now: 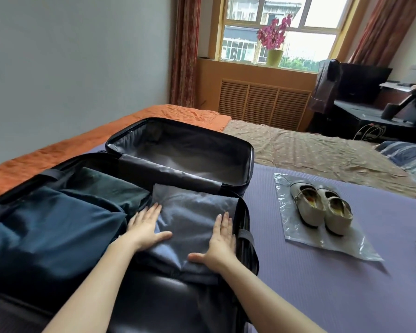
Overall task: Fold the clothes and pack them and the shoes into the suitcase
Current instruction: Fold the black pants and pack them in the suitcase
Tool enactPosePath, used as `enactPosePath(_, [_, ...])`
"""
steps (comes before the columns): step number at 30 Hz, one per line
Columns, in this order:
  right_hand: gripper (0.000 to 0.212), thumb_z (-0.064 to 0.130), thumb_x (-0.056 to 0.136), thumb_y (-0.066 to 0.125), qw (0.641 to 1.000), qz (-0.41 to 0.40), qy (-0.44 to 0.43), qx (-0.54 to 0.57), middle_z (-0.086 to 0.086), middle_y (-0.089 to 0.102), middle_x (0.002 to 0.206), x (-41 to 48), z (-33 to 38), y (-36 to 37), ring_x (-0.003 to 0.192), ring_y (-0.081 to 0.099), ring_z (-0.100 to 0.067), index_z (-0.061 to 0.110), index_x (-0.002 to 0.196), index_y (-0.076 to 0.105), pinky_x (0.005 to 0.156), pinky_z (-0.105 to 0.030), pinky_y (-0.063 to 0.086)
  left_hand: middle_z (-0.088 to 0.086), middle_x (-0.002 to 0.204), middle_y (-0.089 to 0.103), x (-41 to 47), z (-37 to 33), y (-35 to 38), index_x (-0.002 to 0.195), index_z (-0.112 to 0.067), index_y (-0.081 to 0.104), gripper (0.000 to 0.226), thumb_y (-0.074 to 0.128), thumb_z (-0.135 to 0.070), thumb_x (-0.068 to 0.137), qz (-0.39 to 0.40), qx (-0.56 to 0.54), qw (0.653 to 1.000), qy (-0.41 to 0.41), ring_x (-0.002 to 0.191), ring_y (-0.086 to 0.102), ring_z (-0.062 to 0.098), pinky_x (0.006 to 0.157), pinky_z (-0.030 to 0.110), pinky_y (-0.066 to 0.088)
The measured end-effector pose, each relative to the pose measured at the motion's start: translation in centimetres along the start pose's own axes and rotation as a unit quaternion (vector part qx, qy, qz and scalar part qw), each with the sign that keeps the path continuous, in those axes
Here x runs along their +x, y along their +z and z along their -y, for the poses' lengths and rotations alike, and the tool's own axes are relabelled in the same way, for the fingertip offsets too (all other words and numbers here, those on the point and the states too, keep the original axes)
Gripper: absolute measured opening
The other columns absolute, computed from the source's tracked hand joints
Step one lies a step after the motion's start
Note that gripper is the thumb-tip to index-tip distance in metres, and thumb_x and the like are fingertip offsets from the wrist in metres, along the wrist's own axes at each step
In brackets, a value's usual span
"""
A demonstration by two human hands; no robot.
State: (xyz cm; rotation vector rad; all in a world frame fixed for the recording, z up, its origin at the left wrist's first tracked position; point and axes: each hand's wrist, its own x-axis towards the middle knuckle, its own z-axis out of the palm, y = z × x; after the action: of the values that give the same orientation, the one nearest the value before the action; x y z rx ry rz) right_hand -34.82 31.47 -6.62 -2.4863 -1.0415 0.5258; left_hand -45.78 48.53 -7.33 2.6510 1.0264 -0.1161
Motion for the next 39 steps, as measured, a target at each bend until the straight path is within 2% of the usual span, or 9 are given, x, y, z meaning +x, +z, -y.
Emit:
enactPosePath(8, [0.119, 0.043, 0.081, 0.071, 0.995, 0.049, 0.005, 0.087, -0.006, -0.041, 0.147, -1.4, 0.8, -2.1, 0.138, -0.033, -0.025, 0.012, 0.147, -0.023, 0.118, -0.039, -0.006, 0.003, 0.158, -0.008, -1.1, -1.3, -0.8, 0.151, -0.018, -0.002, 0.082, 0.041, -0.057, 0.092, -0.039, 0.064, 0.997, -0.004, 0.145, -0.011, 0.020, 0.118, 0.037, -0.001])
enactPosePath(11, [0.115, 0.037, 0.080, 0.073, 0.982, 0.025, -0.045, 0.182, 0.001, -0.037, 0.150, -3.0, 0.3, -5.2, 0.144, -0.021, -0.019, 0.020, 0.150, -0.017, 0.119, -0.035, 0.003, 0.010, 0.156, 0.018, -2.1, -3.5, -2.3, 0.150, -0.022, 0.016, 0.071, 0.050, -0.045, 0.092, -0.100, -0.085, 0.991, 0.004, 0.145, 0.005, 0.024, 0.116, 0.035, 0.011])
enactPosePath(15, [0.099, 0.030, 0.081, 0.074, 0.969, -0.061, -0.072, 0.229, 0.001, -0.009, 0.159, -6.1, -3.4, -10.1, 0.146, -0.004, -0.014, 0.022, 0.152, 0.004, 0.117, -0.030, 0.006, 0.010, 0.134, 0.050, -4.2, -8.4, -4.2, 0.140, -0.016, 0.040, 0.053, 0.059, -0.024, 0.092, -0.094, -0.369, 0.924, 0.047, 0.124, 0.047, 0.021, 0.099, 0.030, 0.037])
enactPosePath(18, [0.093, 0.030, 0.081, 0.073, 0.962, -0.079, -0.046, 0.259, 0.002, 0.010, 0.159, -9.1, -8.4, -13.2, 0.145, 0.009, -0.014, 0.022, 0.152, 0.012, 0.118, -0.033, 0.013, 0.005, 0.114, 0.063, -6.1, -13.8, -4.7, 0.125, -0.018, 0.052, 0.031, 0.055, -0.018, 0.094, -0.063, -0.447, 0.888, 0.084, 0.110, 0.058, 0.016, 0.079, 0.022, 0.043])
enactPosePath(21, [0.087, 0.029, 0.082, 0.073, 0.946, -0.074, 0.037, 0.313, -0.002, 0.027, 0.153, -12.2, -15.3, -15.3, 0.139, 0.029, -0.016, 0.022, 0.150, 0.020, 0.107, -0.027, 0.028, 0.004, 0.108, 0.065, -7.9, -20.1, -4.1, 0.121, -0.017, 0.054, 0.026, 0.050, -0.016, 0.096, 0.000, -0.481, 0.869, 0.120, 0.104, 0.061, 0.018, 0.079, 0.024, 0.044])
enactPosePath(29, [0.075, 0.029, 0.085, 0.069, 0.938, -0.161, 0.201, 0.232, -0.014, 0.033, 0.149, -20.6, -34.4, -18.9, 0.141, 0.023, -0.025, 0.020, 0.148, 0.029, 0.114, -0.037, 0.023, 0.008, 0.136, 0.050, -12.7, -34.2, 6.1, 0.136, -0.013, 0.044, 0.041, 0.050, -0.022, 0.097, 0.072, -0.392, 0.900, 0.174, 0.125, 0.047, 0.016, 0.096, 0.021, 0.034])
enactPosePath(35, [0.068, 0.037, 0.094, 0.054, 0.954, -0.174, 0.236, 0.067, -0.001, 0.014, 0.159, -23.6, -43.4, -19.5, 0.146, 0.000, -0.025, 0.023, 0.151, 0.020, 0.115, -0.040, 0.012, 0.001, 0.159, -0.003, -14.7, -37.8, 16.6, 0.150, -0.029, 0.003, 0.071, 0.023, -0.063, 0.092, 0.098, -0.098, 0.978, 0.158, 0.146, -0.008, 0.017, 0.114, 0.044, -0.001])
enactPosePath(37, [0.066, 0.041, 0.096, 0.049, 0.954, -0.178, 0.242, 0.019, -0.001, 0.009, 0.160, -23.3, -45.1, -19.5, 0.147, -0.001, -0.025, 0.024, 0.151, 0.017, 0.116, -0.041, 0.012, 0.004, 0.155, 0.022, -14.8, -37.1, 19.5, 0.149, -0.019, 0.019, 0.095, -0.001, -0.080, 0.079, 0.070, -0.017, 0.977, 0.201, 0.145, -0.010, 0.017, 0.112, 0.041, -0.006])
enactPosePath(39, [0.066, 0.043, 0.097, 0.045, 0.951, -0.176, 0.251, -0.035, -0.001, 0.006, 0.160, -22.6, -46.5, -19.5, 0.147, -0.002, -0.026, 0.024, 0.152, 0.013, 0.118, -0.040, 0.010, 0.005, 0.125, 0.062, -14.1, -36.3, 22.6, 0.129, -0.020, 0.048, 0.079, 0.002, -0.069, 0.087, 0.001, 0.054, 0.973, 0.224, 0.146, -0.004, 0.017, 0.113, 0.035, -0.005])
